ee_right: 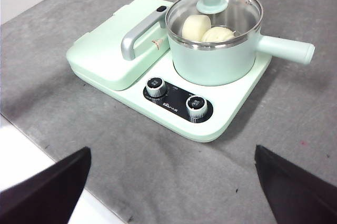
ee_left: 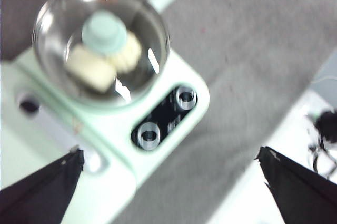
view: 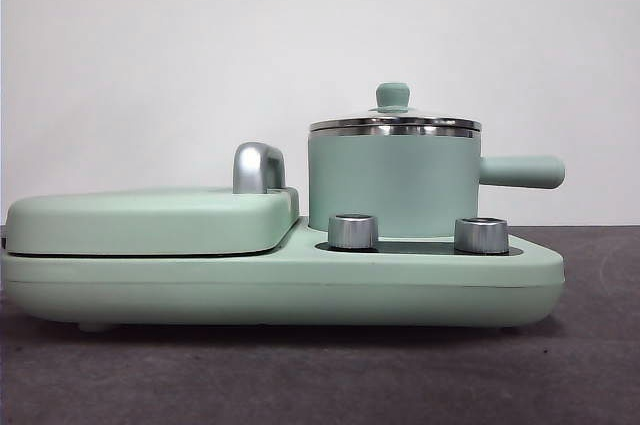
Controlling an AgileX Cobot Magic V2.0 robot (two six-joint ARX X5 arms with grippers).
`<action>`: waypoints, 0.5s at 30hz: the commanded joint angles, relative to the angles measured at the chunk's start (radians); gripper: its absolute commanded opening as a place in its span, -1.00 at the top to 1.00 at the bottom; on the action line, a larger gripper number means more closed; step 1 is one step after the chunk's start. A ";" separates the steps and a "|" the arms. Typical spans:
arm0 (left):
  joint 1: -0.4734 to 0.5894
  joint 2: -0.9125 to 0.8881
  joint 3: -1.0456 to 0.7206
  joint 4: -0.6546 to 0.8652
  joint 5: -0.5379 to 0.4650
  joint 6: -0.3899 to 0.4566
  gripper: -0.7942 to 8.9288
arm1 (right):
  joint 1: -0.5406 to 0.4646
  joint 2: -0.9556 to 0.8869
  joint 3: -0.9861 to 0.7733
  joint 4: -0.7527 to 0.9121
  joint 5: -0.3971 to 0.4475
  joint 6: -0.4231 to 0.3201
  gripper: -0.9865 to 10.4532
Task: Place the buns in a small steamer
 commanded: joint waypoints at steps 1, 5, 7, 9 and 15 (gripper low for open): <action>-0.005 -0.113 -0.142 -0.044 0.003 0.023 -0.32 | 0.008 0.002 0.006 0.011 -0.016 -0.021 -0.04; 0.004 -0.313 -0.396 0.010 0.003 0.021 -0.32 | 0.008 0.002 0.005 0.040 -0.035 -0.021 -0.04; 0.004 -0.432 -0.541 0.106 0.003 -0.005 -0.32 | 0.008 0.002 0.005 0.062 -0.045 -0.020 -0.04; 0.004 -0.556 -0.684 0.207 0.002 -0.027 -0.32 | 0.008 0.002 0.005 0.079 -0.066 -0.021 -0.04; 0.010 -0.889 -1.044 0.441 -0.080 -0.108 -0.32 | 0.008 0.002 0.004 0.093 -0.081 -0.021 -0.02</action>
